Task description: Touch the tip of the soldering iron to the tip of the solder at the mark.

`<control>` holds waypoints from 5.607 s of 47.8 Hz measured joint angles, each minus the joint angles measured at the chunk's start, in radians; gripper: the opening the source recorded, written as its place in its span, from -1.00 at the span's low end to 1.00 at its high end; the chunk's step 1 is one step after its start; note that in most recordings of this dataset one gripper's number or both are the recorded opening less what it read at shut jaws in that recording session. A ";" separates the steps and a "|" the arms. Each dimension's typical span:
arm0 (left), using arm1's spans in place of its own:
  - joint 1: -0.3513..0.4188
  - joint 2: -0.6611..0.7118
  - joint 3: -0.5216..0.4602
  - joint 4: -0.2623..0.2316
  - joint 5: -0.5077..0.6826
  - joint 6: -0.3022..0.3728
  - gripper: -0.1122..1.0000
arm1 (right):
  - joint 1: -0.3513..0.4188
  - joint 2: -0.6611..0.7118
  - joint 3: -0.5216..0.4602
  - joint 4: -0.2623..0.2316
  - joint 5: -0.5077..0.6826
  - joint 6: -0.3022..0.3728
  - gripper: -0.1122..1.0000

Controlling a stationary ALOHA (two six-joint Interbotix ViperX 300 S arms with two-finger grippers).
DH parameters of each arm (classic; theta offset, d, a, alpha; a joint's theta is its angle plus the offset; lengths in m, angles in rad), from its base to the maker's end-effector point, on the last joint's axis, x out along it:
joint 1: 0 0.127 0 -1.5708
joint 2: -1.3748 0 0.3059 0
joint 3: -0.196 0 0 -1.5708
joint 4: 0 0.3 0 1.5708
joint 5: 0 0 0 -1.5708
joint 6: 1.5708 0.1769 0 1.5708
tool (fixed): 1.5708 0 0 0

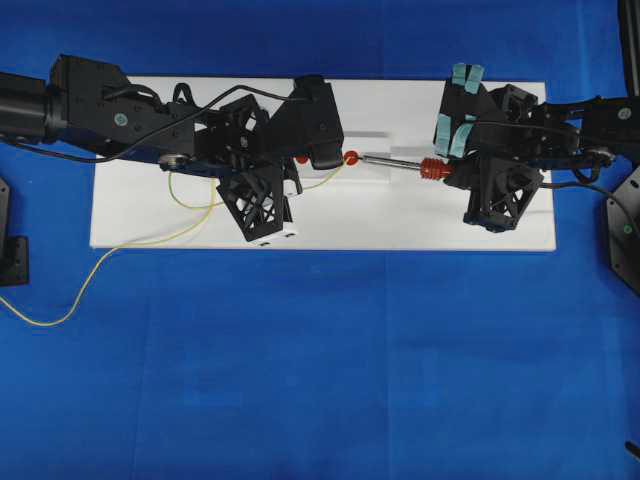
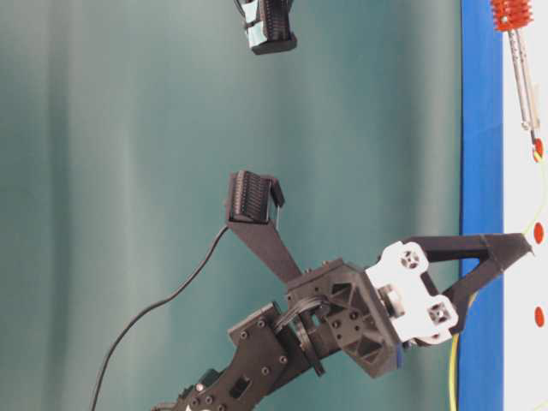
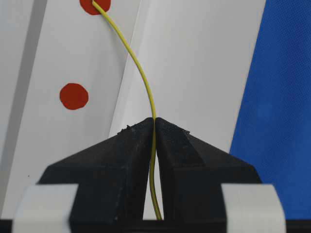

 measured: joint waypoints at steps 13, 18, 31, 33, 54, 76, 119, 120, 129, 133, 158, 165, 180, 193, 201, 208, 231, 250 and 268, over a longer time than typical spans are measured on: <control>0.000 0.000 0.000 0.000 0.000 0.000 -0.75 | -0.002 0.000 0.000 0.000 0.000 0.000 -0.69; 0.000 0.002 0.000 0.000 0.003 0.000 -0.75 | -0.002 0.000 0.000 0.000 0.000 0.000 -0.69; 0.000 0.002 -0.002 0.000 0.003 0.000 -0.75 | 0.000 0.000 -0.002 0.000 0.000 0.000 -0.69; 0.000 0.002 -0.003 0.002 0.003 0.002 -0.75 | -0.002 0.000 -0.002 0.000 0.000 0.000 -0.69; 0.000 0.000 -0.002 0.002 0.003 0.002 -0.75 | -0.002 0.000 0.000 0.002 0.000 0.000 -0.68; -0.003 -0.066 -0.002 0.000 0.066 0.002 -0.75 | -0.002 0.000 -0.002 0.000 0.000 0.000 -0.69; -0.009 -0.356 0.207 0.002 0.057 -0.025 -0.75 | -0.002 -0.109 0.017 0.002 0.000 0.002 -0.69; -0.011 -0.360 0.212 0.000 0.055 -0.025 -0.75 | -0.002 -0.121 0.023 0.000 0.000 0.002 -0.69; -0.011 -0.403 0.253 0.002 0.026 -0.037 -0.75 | -0.006 -0.247 0.089 0.002 -0.012 0.005 -0.69; -0.011 -0.413 0.264 0.000 0.017 -0.040 -0.75 | -0.008 -0.290 0.107 0.000 -0.031 0.005 -0.68; -0.190 -0.465 0.298 0.000 -0.009 -0.083 -0.75 | 0.193 -0.339 0.115 0.083 -0.135 0.006 -0.68; -0.334 -0.499 0.357 0.000 -0.087 -0.117 -0.75 | 0.333 -0.328 0.115 0.114 -0.186 0.006 -0.68; -0.494 -0.430 0.534 0.000 -0.485 -0.199 -0.75 | 0.526 -0.141 0.140 0.172 -0.368 0.006 -0.69; -0.535 -0.184 0.557 0.000 -0.719 -0.198 -0.75 | 0.635 0.120 0.156 0.230 -0.589 0.006 -0.69; -0.543 -0.064 0.523 0.000 -0.744 -0.192 -0.75 | 0.660 0.247 0.132 0.256 -0.644 0.005 -0.69; -0.543 -0.051 0.511 0.000 -0.747 -0.192 -0.75 | 0.661 0.273 0.114 0.261 -0.657 0.002 -0.68; -0.545 -0.066 0.503 0.000 -0.638 -0.201 0.10 | 0.661 0.273 0.103 0.284 -0.660 0.002 0.50; -0.502 -0.405 0.499 0.000 -0.345 -0.137 0.55 | 0.589 -0.035 0.103 0.273 -0.488 -0.051 0.60; -0.293 -0.767 0.598 0.000 -0.301 0.012 0.54 | 0.308 -0.476 0.143 0.140 -0.318 -0.127 0.58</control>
